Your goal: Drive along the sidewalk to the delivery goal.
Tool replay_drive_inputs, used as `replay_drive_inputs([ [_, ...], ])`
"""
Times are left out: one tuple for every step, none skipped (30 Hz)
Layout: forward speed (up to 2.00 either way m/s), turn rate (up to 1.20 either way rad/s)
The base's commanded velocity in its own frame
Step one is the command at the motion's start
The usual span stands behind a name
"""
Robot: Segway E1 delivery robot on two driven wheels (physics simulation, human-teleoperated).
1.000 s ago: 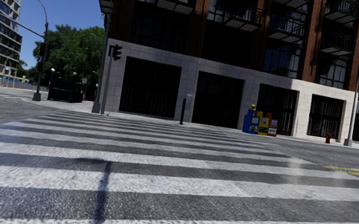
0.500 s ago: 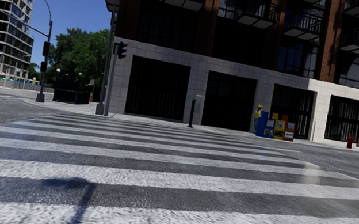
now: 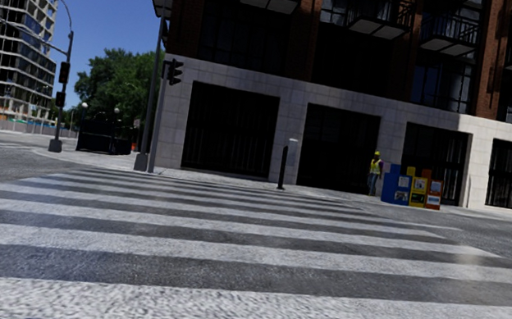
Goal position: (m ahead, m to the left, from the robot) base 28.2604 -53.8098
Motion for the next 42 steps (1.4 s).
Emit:
replay_drive_inputs([
  [1.69,0.0],
  [1.69,0.0],
  [1.69,0.0],
  [1.69,0.0],
  [1.69,0.0],
  [1.73,0.0],
  [2.0,0.0],
  [2.0,0.0],
  [2.0,0.0],
  [2.0,0.0],
  [2.0,0.0],
  [2.0,0.0],
  [2.0,0.0],
  [2.0,0.0],
  [2.0,0.0],
  [2.0,0.0],
  [2.0,0.0],
  [2.0,0.0],
  [2.0,0.0],
  [2.0,0.0],
  [2.0,0.0],
  [2.0,0.0],
  [2.0,0.0],
  [2.0,0.0],
  [2.0,0.0],
  [2.0,0.0],
  [2.0,0.0],
  [2.0,0.0],
  [2.0,0.0],
  [2.0,0.0],
  [2.0,0.04],
  [2.0,0.07],
  [2.0,0.1],
  [2.0,0.11],
  [2.0,0.13],
  [2.0,0.13],
  [2.0,0.14],
  [2.0,0.15],
  [2.0,0.17],
  [2.0,0.19],
  [2.0,0.2],
  [2.0,0.2],
])
